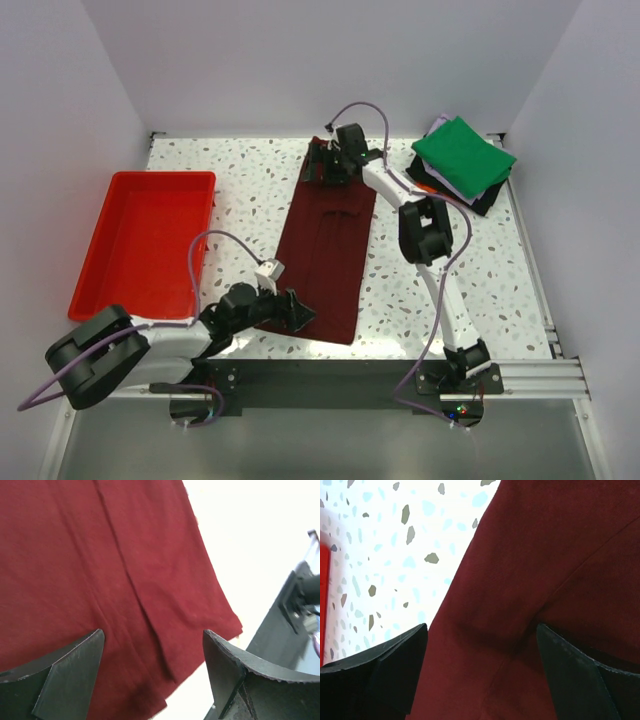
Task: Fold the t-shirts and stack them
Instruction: Fold the tshirt
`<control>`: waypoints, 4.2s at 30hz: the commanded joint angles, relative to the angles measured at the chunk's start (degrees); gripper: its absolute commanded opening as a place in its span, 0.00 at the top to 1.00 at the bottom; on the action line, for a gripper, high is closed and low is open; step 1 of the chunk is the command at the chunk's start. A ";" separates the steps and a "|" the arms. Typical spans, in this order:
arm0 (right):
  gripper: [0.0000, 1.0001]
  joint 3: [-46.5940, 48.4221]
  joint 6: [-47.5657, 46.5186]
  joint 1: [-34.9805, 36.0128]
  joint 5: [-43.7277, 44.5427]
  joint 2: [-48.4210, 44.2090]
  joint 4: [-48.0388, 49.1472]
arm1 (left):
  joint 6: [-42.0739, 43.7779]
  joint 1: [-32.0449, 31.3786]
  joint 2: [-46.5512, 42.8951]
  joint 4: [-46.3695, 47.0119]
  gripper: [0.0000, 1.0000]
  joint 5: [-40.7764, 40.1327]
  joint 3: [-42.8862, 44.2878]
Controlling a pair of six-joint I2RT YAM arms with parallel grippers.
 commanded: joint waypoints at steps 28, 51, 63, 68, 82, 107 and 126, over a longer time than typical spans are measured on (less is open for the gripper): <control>0.03 -30.38 -3.42 -0.21 -1.45 -23.44 9.38 | -0.83 -2.74 1.29 2.57 0.15 0.65 -0.03; 0.03 -21.07 -3.16 -5.05 -0.30 -10.34 5.34 | -6.10 -9.68 15.17 19.36 0.16 1.00 0.23; 0.03 -18.68 -3.34 -5.75 -4.60 -9.98 6.82 | -2.95 -10.65 16.42 14.64 0.16 -1.28 5.32; 0.02 -25.17 -2.72 -5.84 -8.12 -19.20 13.84 | 4.68 -10.65 8.51 -1.59 0.14 -7.51 13.14; 0.04 -70.43 2.02 -0.13 10.03 -66.04 20.64 | 5.86 -6.35 -7.49 -26.68 0.08 -24.93 14.91; 0.36 -105.96 25.31 25.71 26.25 -96.82 -3.82 | -3.20 -6.34 -20.85 -46.81 0.23 -24.93 9.54; 0.66 -109.04 29.62 31.25 26.77 -92.25 -1.17 | -3.38 -6.34 -20.51 -47.70 0.30 -22.21 9.11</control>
